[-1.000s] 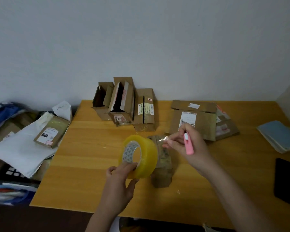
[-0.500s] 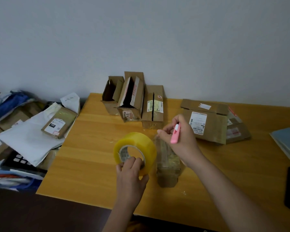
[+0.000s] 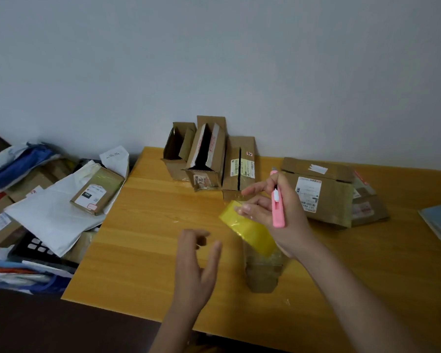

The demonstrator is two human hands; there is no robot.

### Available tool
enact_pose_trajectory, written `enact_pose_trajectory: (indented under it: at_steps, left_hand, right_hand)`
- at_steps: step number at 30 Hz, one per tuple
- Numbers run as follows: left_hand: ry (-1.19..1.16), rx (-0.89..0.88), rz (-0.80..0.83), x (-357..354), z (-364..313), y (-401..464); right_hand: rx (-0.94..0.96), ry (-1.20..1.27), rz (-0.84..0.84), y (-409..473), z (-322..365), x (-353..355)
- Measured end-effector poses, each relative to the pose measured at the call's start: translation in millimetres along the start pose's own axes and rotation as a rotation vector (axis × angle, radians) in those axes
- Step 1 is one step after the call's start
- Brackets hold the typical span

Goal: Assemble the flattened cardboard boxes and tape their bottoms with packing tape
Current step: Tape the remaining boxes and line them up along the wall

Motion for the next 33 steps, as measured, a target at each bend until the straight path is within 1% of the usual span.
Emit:
enact_pose_trajectory:
  at_steps: [1,2,3,7,10,14,16,17,19,22,24,26,27,30,32,33]
  left_hand:
    - [-0.04,0.053,-0.046,5,-2,6]
    - [-0.084,0.106,-0.046,9,-5,12]
    - [-0.121,0.151,-0.009,10,-9,19]
    - [-0.157,0.279,0.285,4,-22,41]
    - [-0.178,0.379,0.562,-5,-26,46]
    - [-0.245,0.396,0.786,-21,-34,25]
    - [-0.284,0.415,0.854,-36,-37,8]
    - [-0.322,0.44,0.862,-45,-38,1]
    - [-0.355,0.459,0.829,-61,-38,-7]
    - [-0.337,0.371,0.713,-70,-43,-6]
    - [-0.311,0.298,0.663,-67,-49,-2]
    - [-0.305,0.273,0.629,-59,-53,4]
    - [-0.268,0.257,0.616,-53,-56,7]
    - [-0.047,0.158,0.562,-33,-55,15]
    - [0.148,0.119,0.525,-24,-51,20]
    - [0.252,0.117,0.518,-22,-50,20]
  right_hand:
    - [0.008,0.01,0.013,0,2,2]
    - [0.024,0.01,0.033,0,5,4]
    - [0.044,0.009,0.056,0,9,7]
    - [0.118,0.003,0.111,1,23,16]
    - [0.164,-0.048,0.075,-1,28,28]
    - [0.117,-0.069,0.022,-10,23,42]
    - [0.077,-0.086,0.02,-16,20,43]
    - [0.062,-0.102,0.022,-20,18,44]
    - [0.055,-0.1,0.02,-24,19,45]
    - [0.073,-0.107,-0.025,-24,26,53]
    - [0.12,-0.228,-0.061,-22,32,61]
    - [0.126,-0.383,-0.112,-19,33,70]
    - [0.099,-0.432,-0.129,-20,30,75]
    - [-0.024,-0.591,-0.069,-28,11,85]
    - [-0.093,-0.61,-0.024,-42,-10,85]
    - [-0.133,-0.611,-0.031,-49,-17,83]
Point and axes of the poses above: each hand's wrist, its own y-axis towards the middle knuckle, its own x-axis out of the back of the hand, z = x × y, the point moved 3 cm from there along y, towards the middle knuckle, and after that the axes turned 14 degrees about x, right-handed, at the moved point
